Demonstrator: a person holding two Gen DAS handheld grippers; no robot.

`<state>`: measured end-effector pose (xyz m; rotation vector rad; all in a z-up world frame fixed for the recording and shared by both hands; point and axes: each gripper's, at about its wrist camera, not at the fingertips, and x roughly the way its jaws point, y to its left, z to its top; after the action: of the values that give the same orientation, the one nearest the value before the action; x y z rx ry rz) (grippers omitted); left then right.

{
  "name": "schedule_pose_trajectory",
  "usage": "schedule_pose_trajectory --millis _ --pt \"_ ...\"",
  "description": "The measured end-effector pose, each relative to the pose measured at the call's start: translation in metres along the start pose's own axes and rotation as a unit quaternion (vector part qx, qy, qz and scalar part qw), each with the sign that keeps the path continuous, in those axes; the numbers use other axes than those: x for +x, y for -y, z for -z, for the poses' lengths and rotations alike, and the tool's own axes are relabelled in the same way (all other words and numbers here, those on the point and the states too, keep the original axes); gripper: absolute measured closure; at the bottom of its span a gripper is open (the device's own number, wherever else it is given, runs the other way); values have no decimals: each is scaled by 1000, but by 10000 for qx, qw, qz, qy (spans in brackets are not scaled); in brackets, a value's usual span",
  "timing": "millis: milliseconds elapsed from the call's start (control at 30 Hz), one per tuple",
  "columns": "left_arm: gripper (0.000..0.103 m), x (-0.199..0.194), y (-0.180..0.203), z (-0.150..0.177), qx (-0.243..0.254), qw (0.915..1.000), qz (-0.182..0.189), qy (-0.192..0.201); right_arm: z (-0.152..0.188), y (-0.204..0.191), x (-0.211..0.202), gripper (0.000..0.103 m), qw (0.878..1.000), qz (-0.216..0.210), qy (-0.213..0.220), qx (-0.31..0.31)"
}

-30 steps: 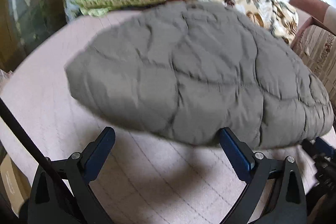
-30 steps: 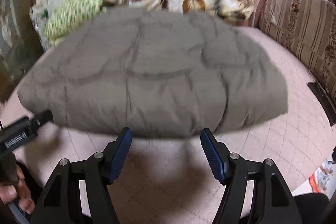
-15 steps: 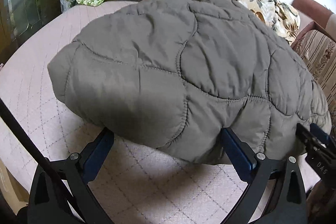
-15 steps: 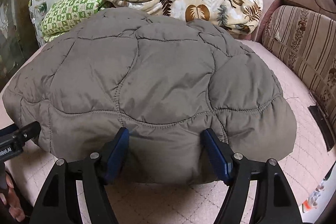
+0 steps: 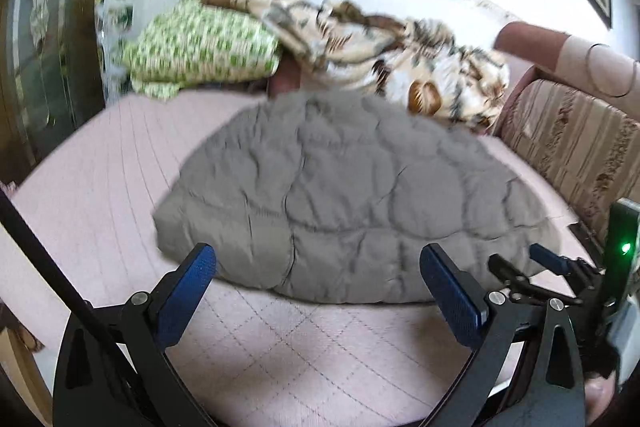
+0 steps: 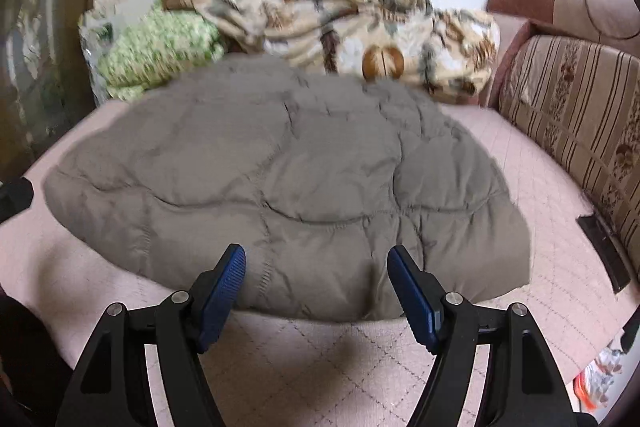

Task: Fold large clothes

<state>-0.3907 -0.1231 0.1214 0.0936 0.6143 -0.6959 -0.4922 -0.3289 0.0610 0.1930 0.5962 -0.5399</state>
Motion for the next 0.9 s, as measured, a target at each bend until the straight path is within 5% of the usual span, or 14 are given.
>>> schedule_pose_trajectory --millis 267,400,500,600,733,900 --pt "1 -78 11 -24 402 9983 -53 414 12 -4 -91 15 9899 -106 1412 -110" --pt "0 -80 27 -14 634 9977 -225 -50 22 -1 -118 13 9877 -94 1558 -65" --pt "0 -79 36 1 795 9965 -244 41 26 0 -139 6 9841 54 1775 -49" --pt "0 -62 40 9 972 9931 -647 -61 23 -6 -152 5 9848 4 1735 -80" --pt "0 -38 23 19 546 9911 -1201 -153 23 -23 -150 1 9836 42 1743 -456" --pt "0 -14 4 40 180 9908 -1247 -493 27 -37 -133 1 9881 -142 1444 -520"
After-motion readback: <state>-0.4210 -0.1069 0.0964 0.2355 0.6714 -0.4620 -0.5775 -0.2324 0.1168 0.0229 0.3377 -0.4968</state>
